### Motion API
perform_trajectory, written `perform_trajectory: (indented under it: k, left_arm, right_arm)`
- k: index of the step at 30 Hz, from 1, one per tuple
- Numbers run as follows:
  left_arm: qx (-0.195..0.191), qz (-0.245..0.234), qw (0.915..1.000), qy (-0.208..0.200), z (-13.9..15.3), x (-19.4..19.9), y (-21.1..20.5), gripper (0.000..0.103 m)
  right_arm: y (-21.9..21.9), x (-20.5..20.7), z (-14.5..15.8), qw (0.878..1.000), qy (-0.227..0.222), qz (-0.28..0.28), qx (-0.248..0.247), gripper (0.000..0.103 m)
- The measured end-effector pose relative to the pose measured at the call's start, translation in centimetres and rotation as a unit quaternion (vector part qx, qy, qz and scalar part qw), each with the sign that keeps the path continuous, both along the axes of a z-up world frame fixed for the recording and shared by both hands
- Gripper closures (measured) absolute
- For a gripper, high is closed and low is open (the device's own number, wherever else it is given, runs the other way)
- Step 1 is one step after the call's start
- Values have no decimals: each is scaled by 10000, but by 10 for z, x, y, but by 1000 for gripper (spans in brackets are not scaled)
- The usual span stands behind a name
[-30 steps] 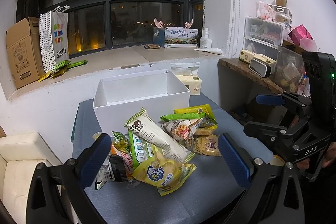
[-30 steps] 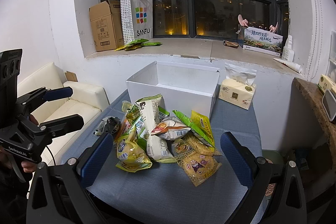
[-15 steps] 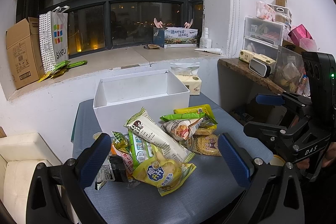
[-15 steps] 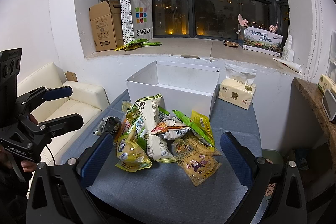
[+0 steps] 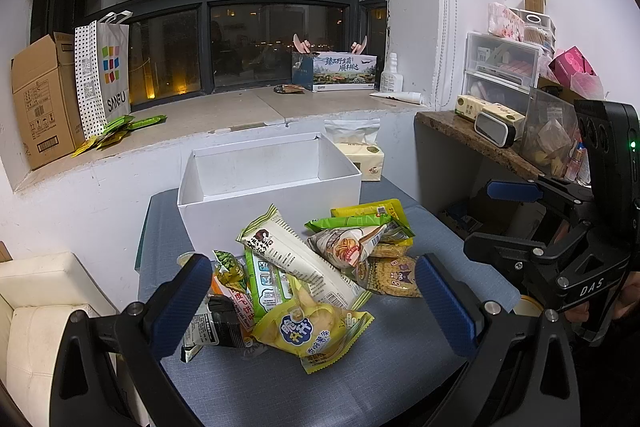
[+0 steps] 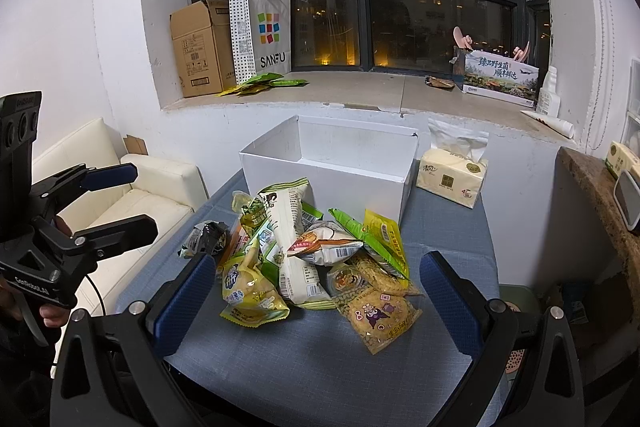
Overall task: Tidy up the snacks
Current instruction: 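Grasp the small jelly cup from the pile with the left gripper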
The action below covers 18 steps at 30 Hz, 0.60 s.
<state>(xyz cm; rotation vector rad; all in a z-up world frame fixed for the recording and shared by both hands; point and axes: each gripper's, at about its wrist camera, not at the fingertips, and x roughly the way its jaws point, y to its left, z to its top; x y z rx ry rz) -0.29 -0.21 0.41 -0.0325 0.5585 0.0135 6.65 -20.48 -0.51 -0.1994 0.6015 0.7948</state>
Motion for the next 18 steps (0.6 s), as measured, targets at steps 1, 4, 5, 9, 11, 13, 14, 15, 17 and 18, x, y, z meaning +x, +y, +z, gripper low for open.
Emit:
perform_trajectory:
  k: [1,4,5,9,11,13,14,15,17,18]
  left_arm:
    - [1,-3,10000,-3,0,0,0,0]
    - [-30,18,10000,-34,1,-1,3,0]
    - [-39,49,10000,-48,1,-1,5,0]
    - [-84,302,9995,-48,1,0,25,0]
    - [-78,502,9987,12,-2,3,42,0]
    - [-88,785,9968,94,-8,10,65,0]
    - [-109,933,9954,187,-14,16,79,0]
    - [-128,1033,9941,299,-20,23,92,0]
    - [-54,1130,9920,553,-35,44,117,0]
    - [-77,1184,9900,758,-45,58,131,0]
  right_arm:
    - [0,0,0,10000,3,0,3,0]
    - [0,-1,0,10000,-1,2,-4,0]
    - [0,0,0,10000,3,0,1,0]
    - [-1,0,0,10000,7,-7,2,0]
    - [-1,0,-1,10000,8,-16,1,0]
    - [-2,0,-1,10000,18,-23,7,0]
    - [-2,2,-2,10000,25,-19,8,0]
    - [-2,2,-2,10000,28,-24,0,0]
    - [-1,2,-3,10000,47,-24,5,0]
    - [-1,2,-4,10000,58,-18,6,0]
